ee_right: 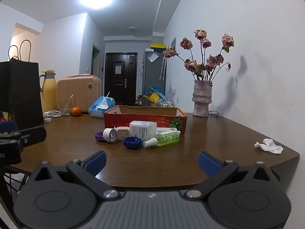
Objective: Organize rigid objects
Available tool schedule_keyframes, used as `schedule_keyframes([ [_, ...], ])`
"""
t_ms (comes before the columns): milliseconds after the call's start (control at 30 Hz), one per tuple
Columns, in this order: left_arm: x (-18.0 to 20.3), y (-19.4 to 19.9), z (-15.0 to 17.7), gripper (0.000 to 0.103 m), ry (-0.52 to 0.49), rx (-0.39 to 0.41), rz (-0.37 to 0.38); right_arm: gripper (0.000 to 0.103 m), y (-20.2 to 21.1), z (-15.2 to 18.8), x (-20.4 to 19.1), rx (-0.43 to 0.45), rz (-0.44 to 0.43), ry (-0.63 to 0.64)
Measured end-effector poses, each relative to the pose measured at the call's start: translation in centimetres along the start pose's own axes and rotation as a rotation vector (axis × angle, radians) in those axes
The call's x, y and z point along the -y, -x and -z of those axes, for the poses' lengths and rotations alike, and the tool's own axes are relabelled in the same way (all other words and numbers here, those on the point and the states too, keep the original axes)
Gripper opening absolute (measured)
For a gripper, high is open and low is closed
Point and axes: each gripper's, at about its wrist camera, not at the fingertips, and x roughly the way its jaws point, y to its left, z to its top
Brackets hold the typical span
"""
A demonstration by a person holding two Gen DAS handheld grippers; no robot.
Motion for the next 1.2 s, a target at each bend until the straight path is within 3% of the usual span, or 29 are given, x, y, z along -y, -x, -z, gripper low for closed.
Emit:
schedule_keyframes([
  [300, -0.69, -0.58, 0.00, 0.103, 0.014, -0.038, 0.000, 0.103, -0.11, 0.05, -0.27, -0.014, 0.005, 0.018],
  [367, -0.46, 0.28, -0.39, 0.103, 0.003, -0.006, 0.003, 0.103, -0.10, 0.01, -0.40, -0.015, 0.006, 0.018],
  [1200, 0.10, 0.27, 0.12, 0.103, -0.015, 0.010, -0.004, 0.103, -0.07, 0.22, -0.47, -0.016, 0.002, 0.026],
])
